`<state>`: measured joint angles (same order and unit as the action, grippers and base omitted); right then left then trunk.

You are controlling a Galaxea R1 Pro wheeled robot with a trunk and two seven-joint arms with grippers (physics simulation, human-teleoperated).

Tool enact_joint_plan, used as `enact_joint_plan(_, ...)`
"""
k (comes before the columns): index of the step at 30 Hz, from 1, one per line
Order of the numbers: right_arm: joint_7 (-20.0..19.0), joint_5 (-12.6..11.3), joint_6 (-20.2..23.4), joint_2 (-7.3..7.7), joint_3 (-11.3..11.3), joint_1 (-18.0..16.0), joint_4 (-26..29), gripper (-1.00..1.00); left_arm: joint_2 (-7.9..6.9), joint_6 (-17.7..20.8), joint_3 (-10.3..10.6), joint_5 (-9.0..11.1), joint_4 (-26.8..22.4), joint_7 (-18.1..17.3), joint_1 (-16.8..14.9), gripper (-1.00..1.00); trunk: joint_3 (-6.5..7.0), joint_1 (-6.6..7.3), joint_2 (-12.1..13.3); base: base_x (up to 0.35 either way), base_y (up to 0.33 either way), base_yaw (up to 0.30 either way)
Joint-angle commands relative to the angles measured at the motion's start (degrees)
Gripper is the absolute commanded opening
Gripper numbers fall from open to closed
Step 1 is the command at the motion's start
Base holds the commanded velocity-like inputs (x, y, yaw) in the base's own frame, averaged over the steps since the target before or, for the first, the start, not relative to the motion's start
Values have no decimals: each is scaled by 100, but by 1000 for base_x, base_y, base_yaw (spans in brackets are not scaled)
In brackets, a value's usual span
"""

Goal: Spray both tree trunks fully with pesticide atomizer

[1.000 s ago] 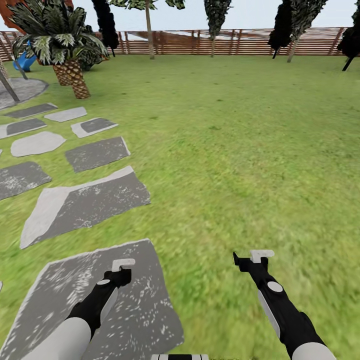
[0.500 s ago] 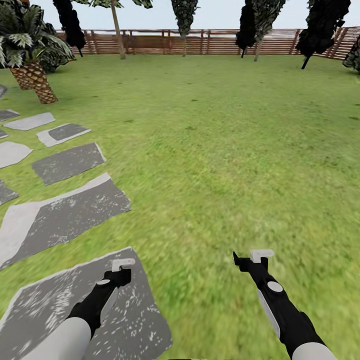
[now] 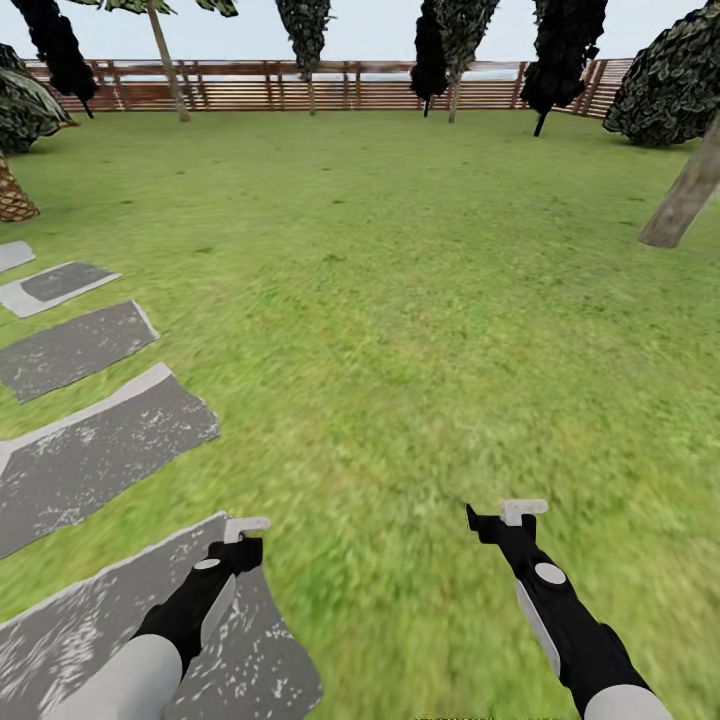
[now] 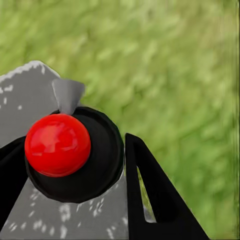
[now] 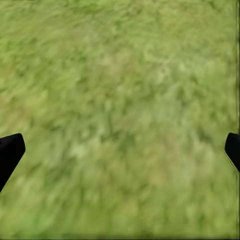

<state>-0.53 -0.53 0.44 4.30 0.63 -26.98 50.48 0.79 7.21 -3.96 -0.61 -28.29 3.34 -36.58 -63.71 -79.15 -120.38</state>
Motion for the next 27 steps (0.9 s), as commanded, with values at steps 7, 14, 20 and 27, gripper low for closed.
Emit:
enact_joint_plan(7, 0, 0, 0, 1, 6, 0, 2, 100, -1, 0, 1, -1, 2, -9, -5, -100, 26, 0, 0, 0, 0, -300)
enact_joint_plan(14, 0, 0, 0, 1, 7, 0, 5, 100, 0, -38, -7, -1, 1, -9, -2, -100, 51, 0, 0, 0, 0, -300)
enact_joint_plan(20, 0, 0, 0, 1, 7, 0, 5, 100, 0, -79, -13, -1, 8, -11, -3, -100, 73, 0, 0, 0, 0, -300)
enact_joint_plan(27, 0, 0, 0, 1, 7, 0, -3, 100, 0, -79, -14, -1, 8, -9, -3, -100, 96, 0, 0, 0, 0, -300)
